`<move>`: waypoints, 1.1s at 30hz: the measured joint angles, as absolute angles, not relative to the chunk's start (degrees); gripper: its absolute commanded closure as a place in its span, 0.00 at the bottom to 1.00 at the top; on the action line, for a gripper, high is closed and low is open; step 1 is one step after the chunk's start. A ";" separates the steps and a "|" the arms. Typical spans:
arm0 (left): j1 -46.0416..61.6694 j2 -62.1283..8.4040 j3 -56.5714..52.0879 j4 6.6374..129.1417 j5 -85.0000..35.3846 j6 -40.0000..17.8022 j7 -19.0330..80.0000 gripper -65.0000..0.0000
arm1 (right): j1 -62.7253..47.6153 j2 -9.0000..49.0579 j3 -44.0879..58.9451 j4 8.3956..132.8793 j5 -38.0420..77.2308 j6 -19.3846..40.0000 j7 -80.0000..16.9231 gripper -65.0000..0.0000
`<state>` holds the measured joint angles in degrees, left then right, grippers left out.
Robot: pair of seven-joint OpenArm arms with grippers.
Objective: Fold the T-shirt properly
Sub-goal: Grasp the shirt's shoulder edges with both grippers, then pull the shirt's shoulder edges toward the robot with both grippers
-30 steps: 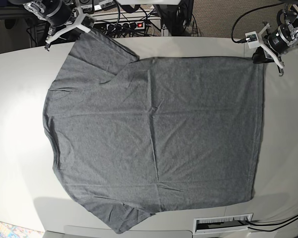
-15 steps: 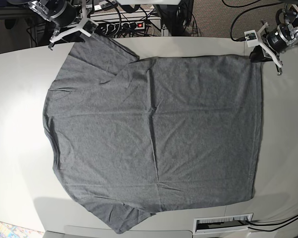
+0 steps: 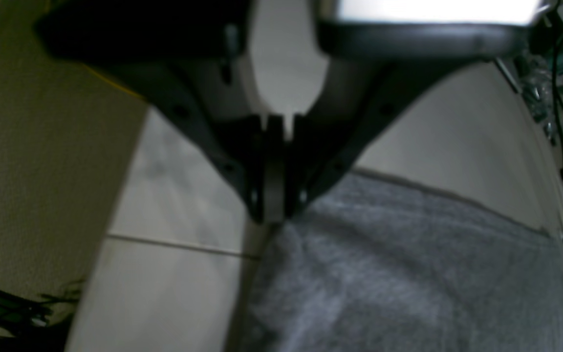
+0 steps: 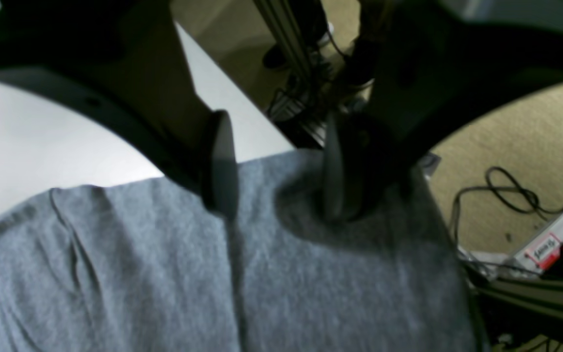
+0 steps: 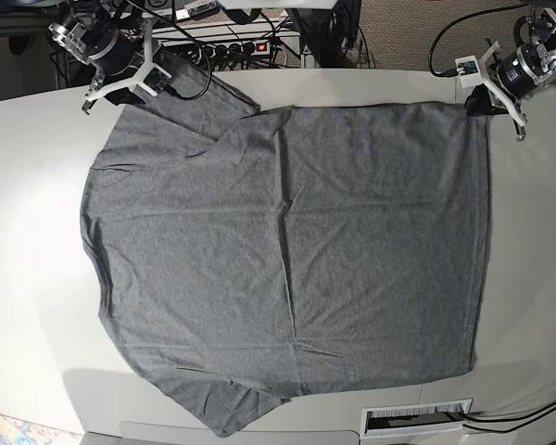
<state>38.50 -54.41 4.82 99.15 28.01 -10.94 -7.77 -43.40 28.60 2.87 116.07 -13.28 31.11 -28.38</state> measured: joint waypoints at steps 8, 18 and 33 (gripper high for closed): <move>38.50 -54.41 4.82 99.15 28.01 -10.96 -7.77 1.00 | -42.52 28.71 3.01 115.33 -12.08 32.03 -28.45 0.56; 38.50 -54.33 4.82 99.15 28.01 -10.96 -7.77 1.00 | -39.29 28.73 2.94 115.33 -11.62 36.73 -31.31 0.70; 38.50 -54.33 4.82 99.15 28.01 -10.98 -7.77 1.00 | -37.41 29.26 2.96 113.36 -8.27 40.66 -31.73 1.00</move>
<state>38.50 -54.33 4.82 99.15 28.01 -10.98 -7.77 -37.41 29.26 2.96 113.36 -8.27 40.66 -31.73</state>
